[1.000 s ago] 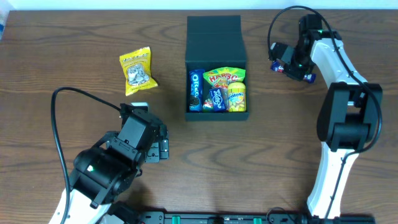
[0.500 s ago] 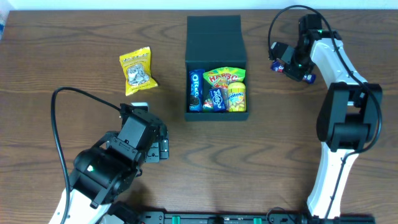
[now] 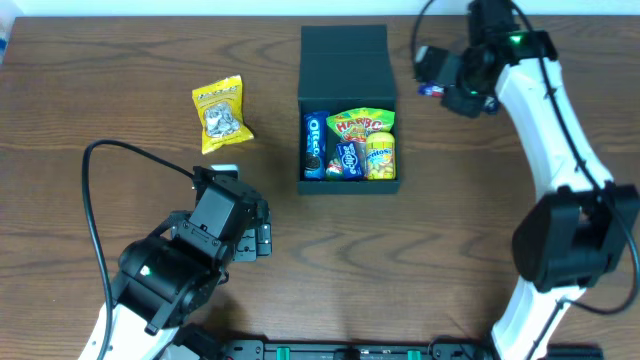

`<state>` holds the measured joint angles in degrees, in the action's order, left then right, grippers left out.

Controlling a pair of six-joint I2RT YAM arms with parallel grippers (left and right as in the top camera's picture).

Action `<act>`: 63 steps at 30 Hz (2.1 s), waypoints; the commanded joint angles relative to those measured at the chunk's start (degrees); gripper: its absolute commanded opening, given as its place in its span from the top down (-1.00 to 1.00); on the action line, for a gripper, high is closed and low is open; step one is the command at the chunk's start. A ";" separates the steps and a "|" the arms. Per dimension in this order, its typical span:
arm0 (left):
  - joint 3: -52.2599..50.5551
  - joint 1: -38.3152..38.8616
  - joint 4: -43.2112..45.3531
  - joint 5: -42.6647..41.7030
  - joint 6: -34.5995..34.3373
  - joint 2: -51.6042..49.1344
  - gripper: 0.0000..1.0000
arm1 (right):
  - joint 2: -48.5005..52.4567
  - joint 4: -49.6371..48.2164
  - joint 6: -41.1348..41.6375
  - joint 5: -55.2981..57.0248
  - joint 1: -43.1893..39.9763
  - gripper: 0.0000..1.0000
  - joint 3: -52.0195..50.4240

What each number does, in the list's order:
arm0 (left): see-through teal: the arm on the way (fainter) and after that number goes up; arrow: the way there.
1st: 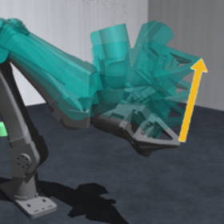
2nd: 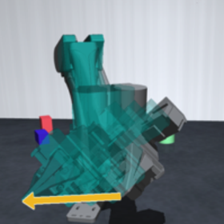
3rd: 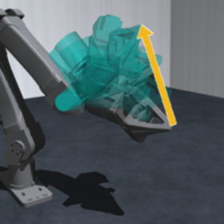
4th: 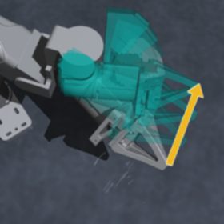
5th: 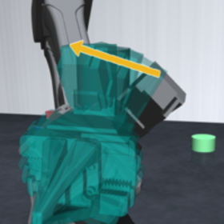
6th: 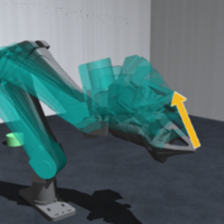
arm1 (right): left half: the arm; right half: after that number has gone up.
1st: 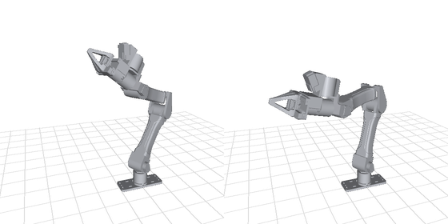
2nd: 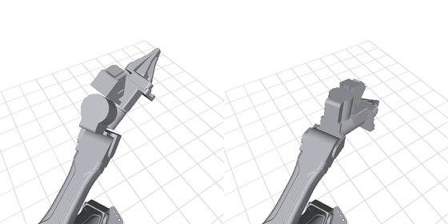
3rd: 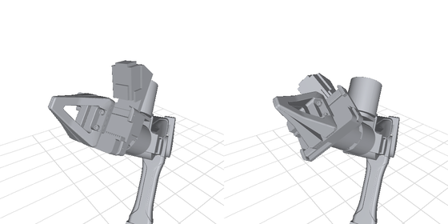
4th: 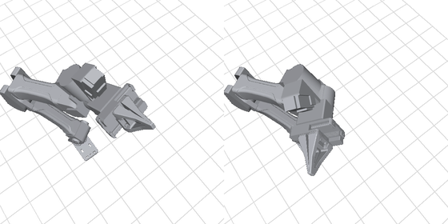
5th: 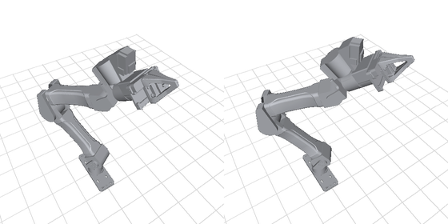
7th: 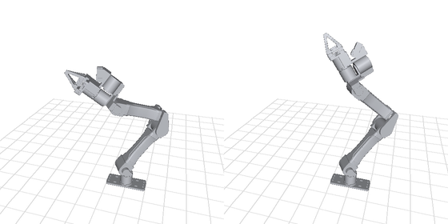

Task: Pack container
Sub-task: 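Carry the Dairy Milk bar into the box and lower it upright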

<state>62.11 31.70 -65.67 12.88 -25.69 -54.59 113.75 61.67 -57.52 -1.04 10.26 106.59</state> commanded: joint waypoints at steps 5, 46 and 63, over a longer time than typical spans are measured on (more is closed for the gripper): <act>-0.09 -0.20 -0.15 1.03 -0.46 0.11 -0.90 | -1.11 0.26 0.68 -0.28 11.08 0.98 0.11; -0.09 -0.20 -0.15 1.03 -0.46 0.11 -0.91 | 12.50 -14.73 3.06 -3.69 18.32 0.97 0.76; -0.09 -0.20 -0.15 1.03 -0.46 0.11 -0.91 | 13.03 -13.68 3.08 -3.69 18.23 0.93 0.55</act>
<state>62.11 31.70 -65.69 12.86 -25.69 -54.59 126.08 48.12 -55.44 -4.10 28.10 106.61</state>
